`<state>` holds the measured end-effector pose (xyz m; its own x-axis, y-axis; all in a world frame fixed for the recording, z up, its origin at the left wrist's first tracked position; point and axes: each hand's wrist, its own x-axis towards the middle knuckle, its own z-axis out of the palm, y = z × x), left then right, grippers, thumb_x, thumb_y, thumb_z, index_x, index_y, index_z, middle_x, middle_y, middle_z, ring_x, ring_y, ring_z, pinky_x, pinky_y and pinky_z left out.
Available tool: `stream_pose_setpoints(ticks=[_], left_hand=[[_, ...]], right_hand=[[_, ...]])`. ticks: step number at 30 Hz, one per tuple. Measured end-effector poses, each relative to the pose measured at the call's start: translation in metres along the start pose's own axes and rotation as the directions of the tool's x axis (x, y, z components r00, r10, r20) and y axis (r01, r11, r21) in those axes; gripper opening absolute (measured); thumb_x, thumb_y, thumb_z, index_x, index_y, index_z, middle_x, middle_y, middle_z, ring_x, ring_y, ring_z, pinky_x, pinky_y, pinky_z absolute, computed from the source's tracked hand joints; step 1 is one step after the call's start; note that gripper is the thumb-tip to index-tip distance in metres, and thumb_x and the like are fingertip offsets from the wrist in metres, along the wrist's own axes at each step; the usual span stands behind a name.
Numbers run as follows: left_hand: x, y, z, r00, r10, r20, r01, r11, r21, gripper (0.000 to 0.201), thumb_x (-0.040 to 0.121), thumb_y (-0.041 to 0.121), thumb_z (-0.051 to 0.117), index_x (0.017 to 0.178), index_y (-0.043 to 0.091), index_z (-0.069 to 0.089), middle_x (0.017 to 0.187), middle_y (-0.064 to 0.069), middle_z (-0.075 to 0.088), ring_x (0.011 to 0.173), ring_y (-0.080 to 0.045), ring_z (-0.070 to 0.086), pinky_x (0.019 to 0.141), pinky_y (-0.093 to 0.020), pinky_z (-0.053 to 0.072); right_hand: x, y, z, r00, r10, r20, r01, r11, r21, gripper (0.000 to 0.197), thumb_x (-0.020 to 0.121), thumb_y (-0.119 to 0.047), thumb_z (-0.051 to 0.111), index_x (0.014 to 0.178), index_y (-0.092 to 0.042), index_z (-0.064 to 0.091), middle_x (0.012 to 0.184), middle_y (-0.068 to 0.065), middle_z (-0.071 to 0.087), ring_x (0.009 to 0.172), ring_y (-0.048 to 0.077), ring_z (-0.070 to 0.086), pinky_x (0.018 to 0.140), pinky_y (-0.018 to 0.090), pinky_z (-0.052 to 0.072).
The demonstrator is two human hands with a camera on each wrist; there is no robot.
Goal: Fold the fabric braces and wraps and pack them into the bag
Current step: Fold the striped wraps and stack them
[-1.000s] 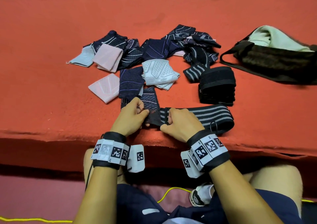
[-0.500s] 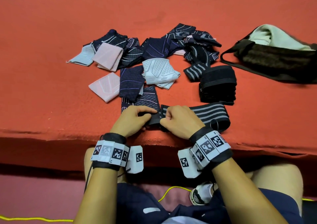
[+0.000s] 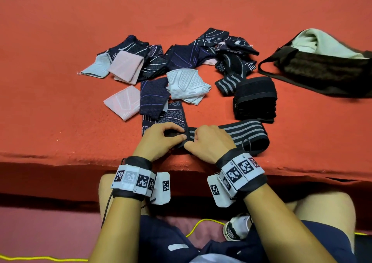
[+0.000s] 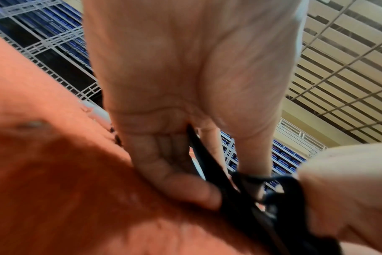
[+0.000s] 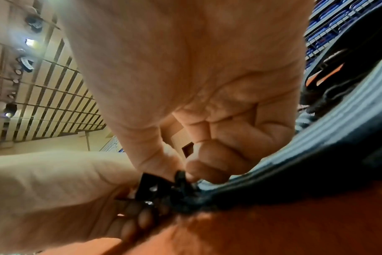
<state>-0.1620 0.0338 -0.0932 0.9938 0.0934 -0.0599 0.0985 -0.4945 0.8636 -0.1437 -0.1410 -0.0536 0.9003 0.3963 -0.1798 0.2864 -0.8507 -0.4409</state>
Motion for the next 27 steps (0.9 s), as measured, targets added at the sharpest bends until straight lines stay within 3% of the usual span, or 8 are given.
stream_pose_setpoints(ticks=[4,9,12,15,18,22,24,27], left_hand=[[0.0,0.005,0.007,0.996,0.056,-0.068,-0.049,0.994,0.1,0.011,0.079,0.035,0.08,0.09,0.032,0.077,0.088,0.018,0.074,0.089,0.002,0.066,0.091,-0.028,0.051],[0.002,0.001,0.008,0.998,0.039,-0.045,-0.033,0.989,0.146,0.017,0.08,0.035,0.078,0.096,0.04,0.079,0.091,0.023,0.075,0.095,0.005,0.066,0.098,-0.031,0.051],[0.0,0.003,0.006,0.999,0.042,-0.024,-0.038,0.991,0.125,0.019,0.082,0.03,0.078,0.098,0.039,0.079,0.092,0.023,0.075,0.094,0.007,0.065,0.095,-0.025,0.05],[-0.001,0.001,0.003,0.999,0.03,-0.031,-0.028,0.997,0.071,0.027,0.081,0.025,0.08,0.107,0.032,0.077,0.102,0.017,0.074,0.096,0.002,0.066,0.092,-0.024,0.05],[-0.003,-0.001,-0.002,0.998,0.009,-0.068,-0.012,0.998,-0.056,0.034,0.082,0.015,0.079,0.113,0.026,0.073,0.108,0.004,0.073,0.08,-0.012,0.07,0.067,-0.029,0.057],[-0.011,0.006,-0.006,0.991,-0.002,-0.137,-0.037,0.959,-0.28,0.034,0.086,0.004,0.074,0.117,0.015,0.066,0.077,-0.009,0.073,0.057,-0.019,0.066,0.049,-0.021,0.048],[-0.011,0.011,-0.005,0.989,0.003,-0.15,-0.056,0.934,-0.354,0.031,0.088,0.003,0.072,0.117,0.011,0.064,0.059,-0.003,0.064,0.054,-0.02,0.063,0.049,-0.019,0.047],[-0.008,0.022,0.006,0.99,0.035,-0.136,-0.088,0.909,-0.407,0.027,0.091,0.003,0.068,0.116,0.008,0.064,0.058,-0.005,0.057,0.054,-0.02,0.063,0.059,-0.023,0.051]], right_hand=[[0.003,-0.001,0.005,0.999,-0.023,0.034,0.021,0.998,0.054,0.027,0.083,-0.04,0.056,0.068,-0.018,0.056,0.084,0.009,0.068,0.084,0.036,0.06,0.075,0.039,0.051],[0.009,0.007,0.007,0.997,-0.037,-0.069,0.044,0.995,0.094,0.008,0.09,-0.033,0.056,0.095,-0.027,0.059,0.092,0.005,0.07,0.09,0.033,0.062,0.076,0.037,0.048],[0.013,0.01,0.016,0.995,-0.044,-0.092,0.055,0.99,0.127,0.01,0.088,-0.028,0.058,0.097,-0.029,0.054,0.089,0.004,0.069,0.091,0.032,0.063,0.079,0.04,0.05],[0.017,0.013,0.019,0.993,-0.023,-0.12,0.04,0.99,0.135,0.02,0.09,-0.029,0.062,0.105,-0.019,0.056,0.097,0.005,0.069,0.097,0.03,0.062,0.085,0.043,0.05],[0.016,0.017,0.021,0.987,-0.021,-0.161,0.041,0.991,0.124,0.028,0.091,-0.032,0.066,0.11,-0.013,0.06,0.106,0.006,0.063,0.1,0.027,0.059,0.09,0.041,0.048],[0.013,0.023,0.021,0.986,-0.042,-0.159,0.073,0.978,0.194,0.023,0.09,-0.027,0.068,0.109,-0.016,0.065,0.097,0.0,0.064,0.095,0.021,0.059,0.086,0.034,0.046],[0.011,0.026,0.02,0.988,-0.044,-0.148,0.078,0.969,0.235,0.021,0.09,-0.022,0.067,0.11,-0.016,0.066,0.091,-0.004,0.066,0.09,0.018,0.06,0.086,0.033,0.047],[0.007,0.027,0.02,0.986,-0.043,-0.16,0.082,0.965,0.248,0.022,0.091,-0.013,0.057,0.109,-0.017,0.069,0.088,0.0,0.07,0.083,0.018,0.06,0.082,0.028,0.047]])
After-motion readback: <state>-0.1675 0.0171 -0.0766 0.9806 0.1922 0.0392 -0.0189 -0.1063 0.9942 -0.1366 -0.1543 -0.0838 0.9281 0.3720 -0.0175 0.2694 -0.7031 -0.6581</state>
